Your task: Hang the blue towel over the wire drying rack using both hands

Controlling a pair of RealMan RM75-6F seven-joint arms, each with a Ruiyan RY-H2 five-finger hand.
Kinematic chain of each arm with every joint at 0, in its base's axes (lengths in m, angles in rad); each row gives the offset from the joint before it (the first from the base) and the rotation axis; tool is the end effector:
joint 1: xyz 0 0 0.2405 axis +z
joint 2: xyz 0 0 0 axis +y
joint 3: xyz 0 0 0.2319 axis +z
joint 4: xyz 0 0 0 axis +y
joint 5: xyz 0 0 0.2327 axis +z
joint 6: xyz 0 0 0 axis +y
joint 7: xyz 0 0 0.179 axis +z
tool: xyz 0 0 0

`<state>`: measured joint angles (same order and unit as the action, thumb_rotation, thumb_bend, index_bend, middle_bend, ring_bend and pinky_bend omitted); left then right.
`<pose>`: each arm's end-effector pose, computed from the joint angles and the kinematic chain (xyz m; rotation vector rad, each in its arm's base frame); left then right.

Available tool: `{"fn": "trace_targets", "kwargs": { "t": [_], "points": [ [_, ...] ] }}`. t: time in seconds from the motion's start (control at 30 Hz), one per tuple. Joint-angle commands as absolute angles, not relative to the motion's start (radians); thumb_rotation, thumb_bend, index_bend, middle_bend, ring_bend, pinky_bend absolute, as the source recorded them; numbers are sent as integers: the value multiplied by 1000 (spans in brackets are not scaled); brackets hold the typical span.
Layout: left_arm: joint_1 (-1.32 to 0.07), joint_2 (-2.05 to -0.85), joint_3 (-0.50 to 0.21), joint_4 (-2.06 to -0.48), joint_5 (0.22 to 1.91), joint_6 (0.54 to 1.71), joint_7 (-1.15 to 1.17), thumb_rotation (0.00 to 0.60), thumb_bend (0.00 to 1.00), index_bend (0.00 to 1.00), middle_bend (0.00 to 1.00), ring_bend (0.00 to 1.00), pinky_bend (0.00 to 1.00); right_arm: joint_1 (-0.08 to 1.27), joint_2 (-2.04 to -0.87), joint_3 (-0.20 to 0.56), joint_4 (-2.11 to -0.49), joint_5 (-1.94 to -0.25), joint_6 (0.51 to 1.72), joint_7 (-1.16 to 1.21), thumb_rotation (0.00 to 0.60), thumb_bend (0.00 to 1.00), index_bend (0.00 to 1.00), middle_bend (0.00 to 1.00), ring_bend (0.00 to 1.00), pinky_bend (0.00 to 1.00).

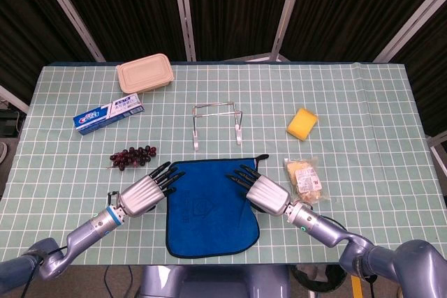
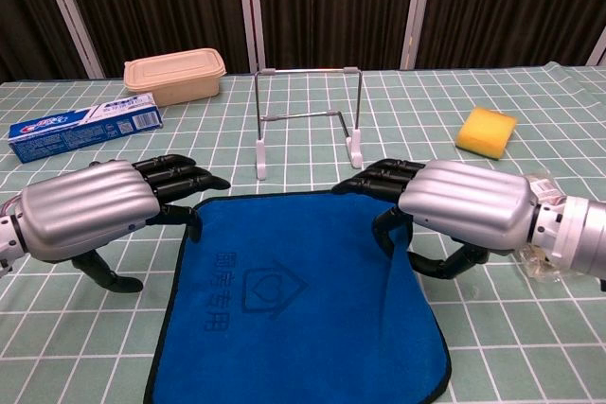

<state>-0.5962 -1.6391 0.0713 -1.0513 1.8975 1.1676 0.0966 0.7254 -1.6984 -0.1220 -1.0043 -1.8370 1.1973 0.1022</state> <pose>-0.1850 0.2886 -0.0813 -2.2921 -0.3216 -0.9498 -0.1518 -0.3032 -0.0948 2.3401 -0.4639 1.1093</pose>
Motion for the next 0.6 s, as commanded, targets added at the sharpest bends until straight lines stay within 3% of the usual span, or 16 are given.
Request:
{"fn": "trace_targets", "kwargs": {
  "t": [0.03, 0.6],
  "points": [
    [-606, -1657, 67, -1053, 1870, 1138, 109, 600, 95, 358, 0, 0, 0, 724, -1702, -124, -999, -1838, 1200, 107, 600, 482, 630, 0, 0, 0],
    [-655, -1690, 69, -1129, 1822, 1079, 209, 600, 106, 356, 0, 0, 0, 720, -1702, -129, -1003, -1838, 1209, 104, 600, 482, 629, 0, 0, 0]
  ]
}}
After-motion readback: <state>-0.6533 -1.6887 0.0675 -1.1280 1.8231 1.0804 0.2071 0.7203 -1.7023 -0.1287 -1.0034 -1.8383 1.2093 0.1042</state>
